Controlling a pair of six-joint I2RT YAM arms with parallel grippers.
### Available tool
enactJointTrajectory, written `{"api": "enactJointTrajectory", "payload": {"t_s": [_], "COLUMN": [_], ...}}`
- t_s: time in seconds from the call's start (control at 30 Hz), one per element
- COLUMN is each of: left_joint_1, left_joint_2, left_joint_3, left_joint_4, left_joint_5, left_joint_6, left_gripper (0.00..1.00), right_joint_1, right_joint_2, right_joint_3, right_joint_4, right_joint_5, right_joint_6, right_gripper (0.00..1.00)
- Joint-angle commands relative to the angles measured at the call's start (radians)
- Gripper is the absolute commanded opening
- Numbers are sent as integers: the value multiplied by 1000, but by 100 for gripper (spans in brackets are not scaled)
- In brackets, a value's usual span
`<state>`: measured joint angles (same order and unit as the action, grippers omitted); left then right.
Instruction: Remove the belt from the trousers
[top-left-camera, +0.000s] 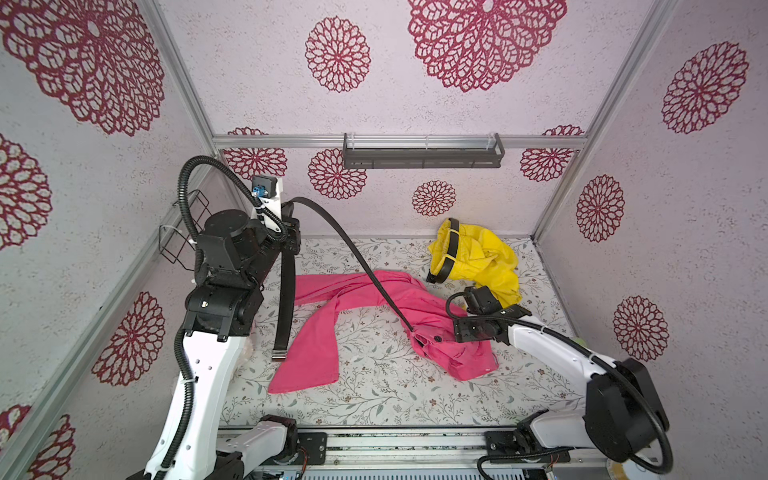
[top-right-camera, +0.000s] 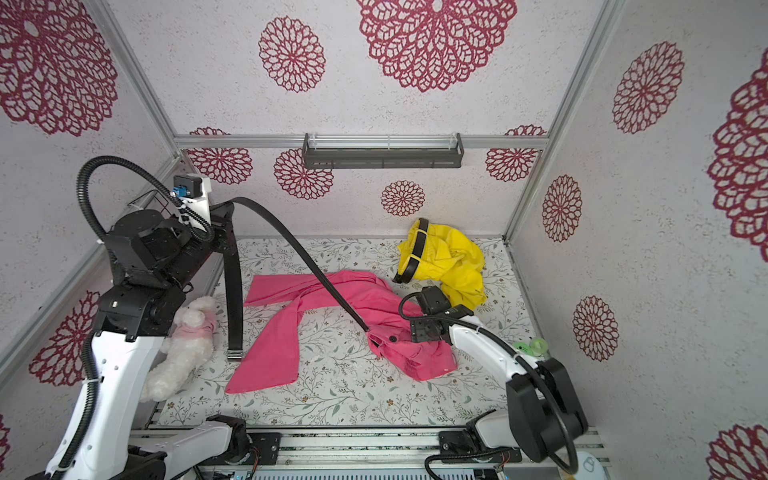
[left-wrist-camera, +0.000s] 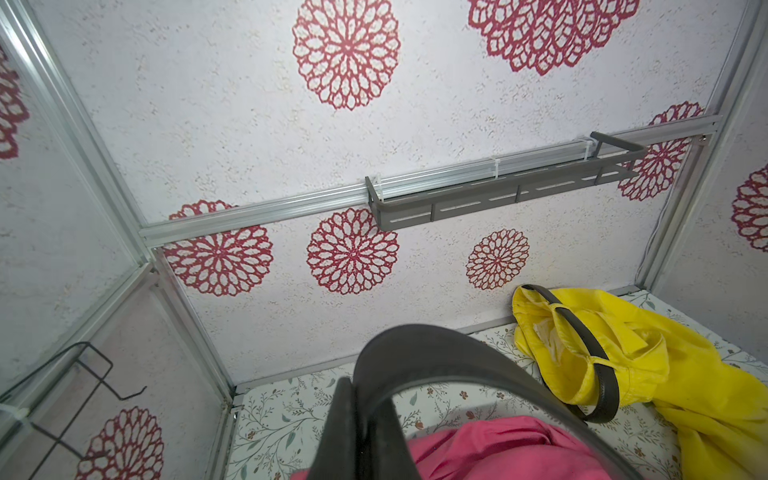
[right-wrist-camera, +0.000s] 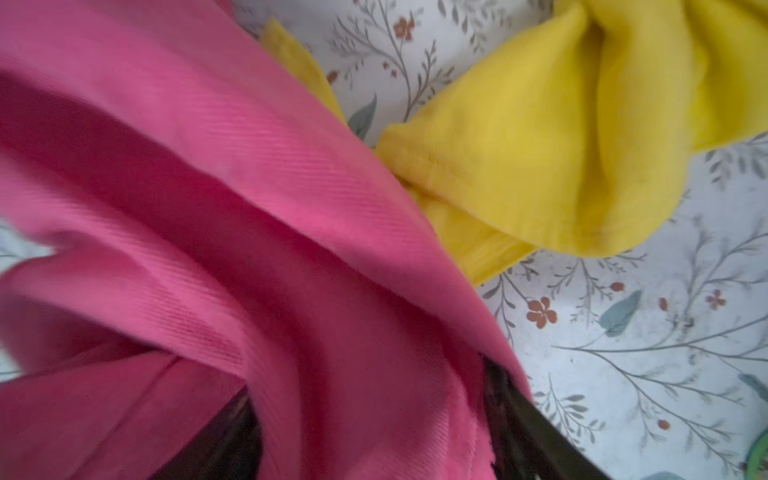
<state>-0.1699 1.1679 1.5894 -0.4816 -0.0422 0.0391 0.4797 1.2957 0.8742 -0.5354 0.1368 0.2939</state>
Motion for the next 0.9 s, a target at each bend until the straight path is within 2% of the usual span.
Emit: {"api": "enactJointTrajectory", "payload": {"t_s": [0.0, 0.13, 0.3, 0.47, 0.7, 0.77, 0.8, 0.87], "left_joint_1": [8, 6, 6, 6, 6, 6, 6, 7], "left_joint_2": [32, 93, 154, 180, 181, 178, 175, 171], "left_joint_3": [-43, -32, -2, 21, 47, 54, 57, 69], "left_joint_4": [148, 155, 146, 137, 127, 125, 124, 123], "left_joint_5": [13, 16, 20, 31, 26, 20, 15, 2], "left_joint_6": [-45, -39, -28, -19, -5, 1, 5, 22], "left_gripper": [0, 0, 0, 0, 0, 0, 0, 0], "right_joint_1": [43, 164, 352, 520, 593, 594, 593, 591], "right_joint_2": [-117, -189, -227, -122, 48, 93, 111, 134], "right_joint_3": [10, -39, -144, -157, -97, -77, -68, -63], "right_joint_4": [-37, 23, 166, 201, 233, 198, 182, 168], "right_joint_5": [-26, -58, 13, 204, 396, 487, 511, 510], "right_joint_6": [-26, 24, 92, 55, 25, 62, 70, 86], "right_gripper": [80, 79, 79, 86, 91, 87, 78, 51]}}
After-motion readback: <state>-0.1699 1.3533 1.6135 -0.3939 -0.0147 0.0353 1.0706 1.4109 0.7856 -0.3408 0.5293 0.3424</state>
